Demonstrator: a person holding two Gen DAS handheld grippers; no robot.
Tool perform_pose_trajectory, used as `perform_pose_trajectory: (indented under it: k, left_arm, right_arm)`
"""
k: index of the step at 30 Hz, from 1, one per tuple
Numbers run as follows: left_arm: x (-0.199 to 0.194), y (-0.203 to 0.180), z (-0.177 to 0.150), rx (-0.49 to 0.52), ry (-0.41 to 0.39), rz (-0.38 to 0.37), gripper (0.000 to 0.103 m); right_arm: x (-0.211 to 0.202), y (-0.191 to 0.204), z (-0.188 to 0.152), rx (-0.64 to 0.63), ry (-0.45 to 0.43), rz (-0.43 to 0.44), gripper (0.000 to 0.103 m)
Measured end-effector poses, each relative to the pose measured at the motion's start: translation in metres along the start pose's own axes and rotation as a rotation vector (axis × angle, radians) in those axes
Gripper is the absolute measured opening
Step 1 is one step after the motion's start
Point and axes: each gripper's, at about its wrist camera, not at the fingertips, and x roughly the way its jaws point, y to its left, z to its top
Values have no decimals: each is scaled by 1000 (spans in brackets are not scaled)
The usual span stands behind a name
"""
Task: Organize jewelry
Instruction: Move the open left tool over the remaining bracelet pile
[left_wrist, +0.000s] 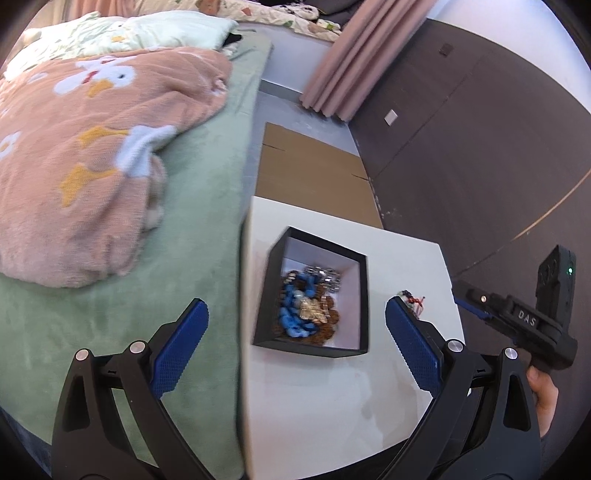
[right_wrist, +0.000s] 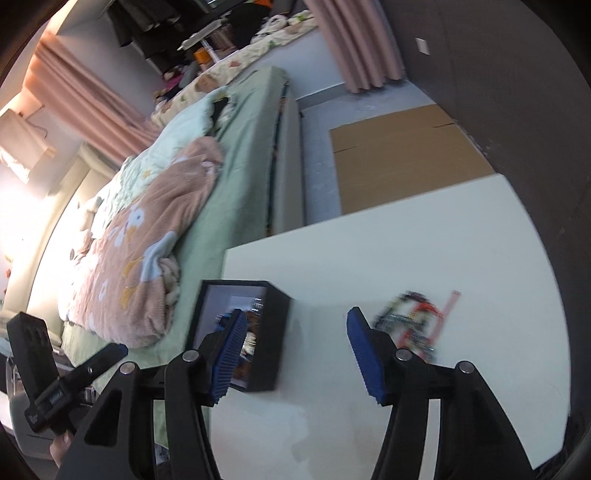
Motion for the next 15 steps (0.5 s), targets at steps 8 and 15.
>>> perform_pose_trajectory:
  k: [8, 15]
  left_arm:
    - [26, -46, -1, 59, 40, -21, 96]
    - [52, -87, -8, 120, 92, -37, 87]
  right_arm:
    - [-25, -47, -10, 44, -29, -41, 66]
    - [-35, -94, -26, 94, -74, -44, 70]
